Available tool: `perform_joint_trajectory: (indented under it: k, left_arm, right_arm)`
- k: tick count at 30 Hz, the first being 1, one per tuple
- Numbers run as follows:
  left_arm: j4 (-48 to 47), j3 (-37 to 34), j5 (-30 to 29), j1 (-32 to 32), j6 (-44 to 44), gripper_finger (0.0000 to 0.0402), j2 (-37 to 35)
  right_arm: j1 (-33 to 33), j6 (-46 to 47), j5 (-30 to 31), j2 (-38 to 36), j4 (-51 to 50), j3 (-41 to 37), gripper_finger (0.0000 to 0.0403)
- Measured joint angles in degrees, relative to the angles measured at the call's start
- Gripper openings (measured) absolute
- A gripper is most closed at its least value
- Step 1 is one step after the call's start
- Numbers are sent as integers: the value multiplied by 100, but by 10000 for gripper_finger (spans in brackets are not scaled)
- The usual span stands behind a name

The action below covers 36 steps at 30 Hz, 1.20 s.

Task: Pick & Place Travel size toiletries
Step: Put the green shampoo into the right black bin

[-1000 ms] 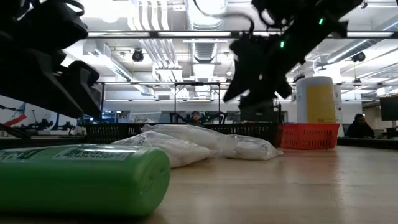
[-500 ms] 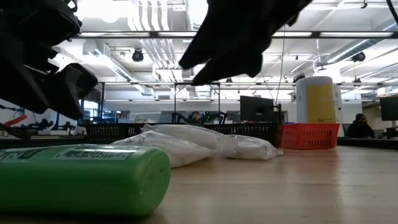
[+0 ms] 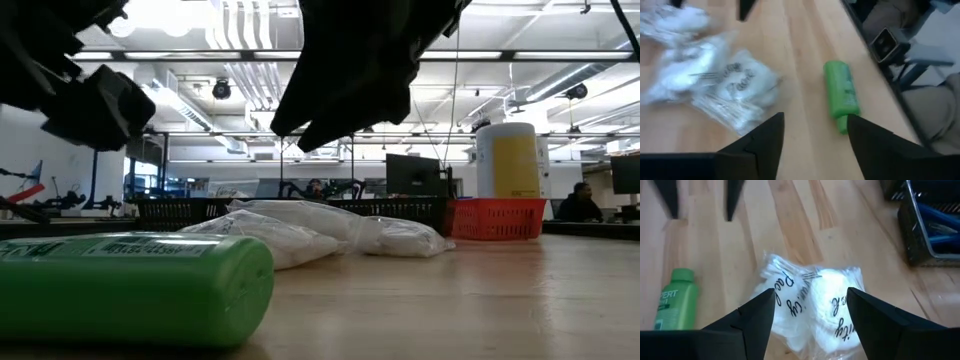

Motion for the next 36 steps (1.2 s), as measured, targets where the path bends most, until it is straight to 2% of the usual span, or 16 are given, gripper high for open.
perform_joint_trajectory:
  k: [7,11,20,28,31,36]
  left_arm:
    - [-31,185,10,-173,8,305,187]
    - [-47,173,14,-170,166,333,162]
    - [-43,144,5,-228,-110,330,206]
    - [-111,650,10,-228,83,330,1199]
    - [-294,860,221,-212,175,330,1288]
    - [-393,949,250,-250,110,330,1363]
  right_arm:
    - [0,347,19,-38,16,-52,263]
    - [0,379,34,-50,64,-52,272]
    - [23,363,150,-52,126,-52,286]
    - [132,363,183,-52,139,-52,295]
    - [116,395,185,-52,139,-52,292]
    - [131,479,183,-52,154,-54,276]
